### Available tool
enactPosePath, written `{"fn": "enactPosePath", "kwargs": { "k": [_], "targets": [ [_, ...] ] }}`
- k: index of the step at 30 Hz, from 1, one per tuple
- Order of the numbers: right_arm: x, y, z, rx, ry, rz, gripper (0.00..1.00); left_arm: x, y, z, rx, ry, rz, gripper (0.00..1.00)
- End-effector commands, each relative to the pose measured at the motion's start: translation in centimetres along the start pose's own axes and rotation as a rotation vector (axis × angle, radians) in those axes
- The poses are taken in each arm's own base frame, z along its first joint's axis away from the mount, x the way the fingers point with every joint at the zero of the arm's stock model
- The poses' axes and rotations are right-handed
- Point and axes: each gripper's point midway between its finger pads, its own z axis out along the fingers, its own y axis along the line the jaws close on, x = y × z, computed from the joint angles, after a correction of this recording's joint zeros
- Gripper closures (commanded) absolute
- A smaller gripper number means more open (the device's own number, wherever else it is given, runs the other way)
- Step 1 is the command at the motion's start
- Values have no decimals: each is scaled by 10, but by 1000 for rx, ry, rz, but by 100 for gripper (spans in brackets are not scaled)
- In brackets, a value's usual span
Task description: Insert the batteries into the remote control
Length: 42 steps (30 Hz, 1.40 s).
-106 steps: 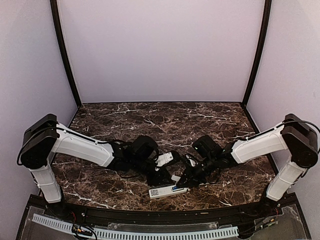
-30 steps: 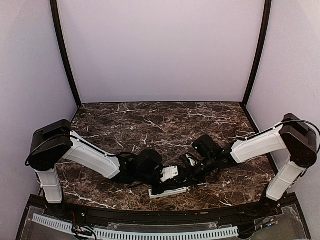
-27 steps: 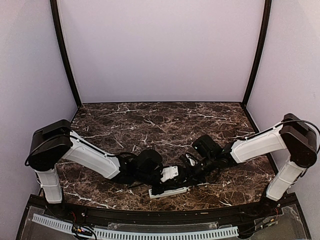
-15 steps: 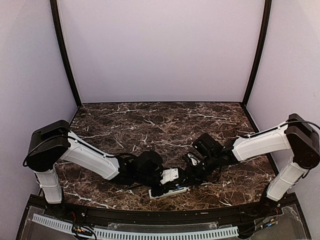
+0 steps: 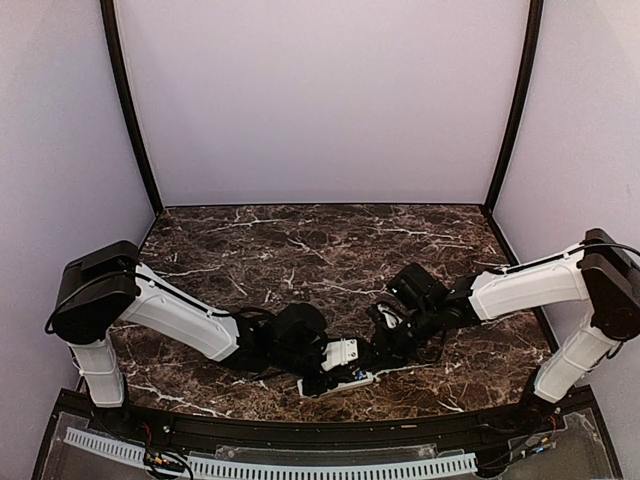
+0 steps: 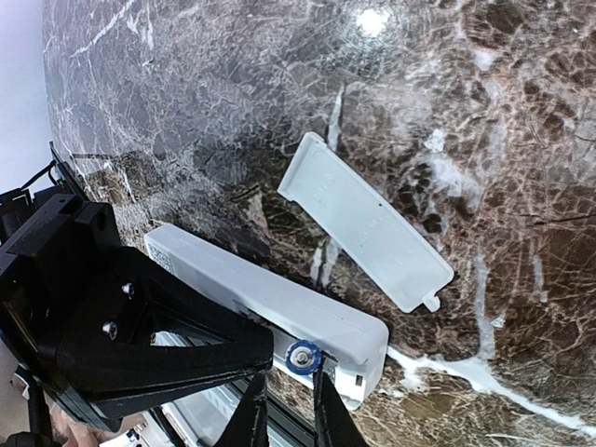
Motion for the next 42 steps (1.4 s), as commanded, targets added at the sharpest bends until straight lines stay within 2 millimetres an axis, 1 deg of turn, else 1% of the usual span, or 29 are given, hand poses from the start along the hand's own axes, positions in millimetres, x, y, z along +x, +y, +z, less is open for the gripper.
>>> {"fn": "enactPosePath", "kwargs": {
  "k": [1, 5, 6, 9, 13, 16, 22, 25, 31, 37, 42],
  "targets": [
    [-6, -2, -3, 17, -27, -3, 84, 55, -19, -2, 58, 202, -56, 100],
    [-9, -1, -13, 43, -48, -10, 82, 36, -14, -7, 35, 152, -60, 100],
    [-11, 0, -17, 45, -57, -17, 81, 29, -13, -9, 28, 132, -63, 100],
    [-14, -1, -23, 53, -70, -22, 78, 17, -10, -12, 18, 99, -62, 100],
    [-15, -7, -21, 66, -61, -18, 70, 12, -7, -12, 4, 87, -57, 100],
    [-16, -8, -20, 56, -58, -15, 64, 11, -6, -12, 1, 87, -54, 100],
    [-14, -7, -11, 22, -28, -13, 60, 7, -5, -11, -1, 75, -53, 100],
    [-13, -8, -5, 10, -10, -12, 62, 8, -5, -9, -2, 80, -53, 100],
    [-13, -5, -1, -7, 10, -15, 74, 10, -4, -9, -7, 88, -56, 100],
    [-3, -10, 2, -21, 30, 12, 76, 11, -2, -8, -15, 90, -58, 100],
    [0, -12, 4, -18, 39, 17, 77, 11, -1, -7, -20, 94, -58, 100]
  ]
}}
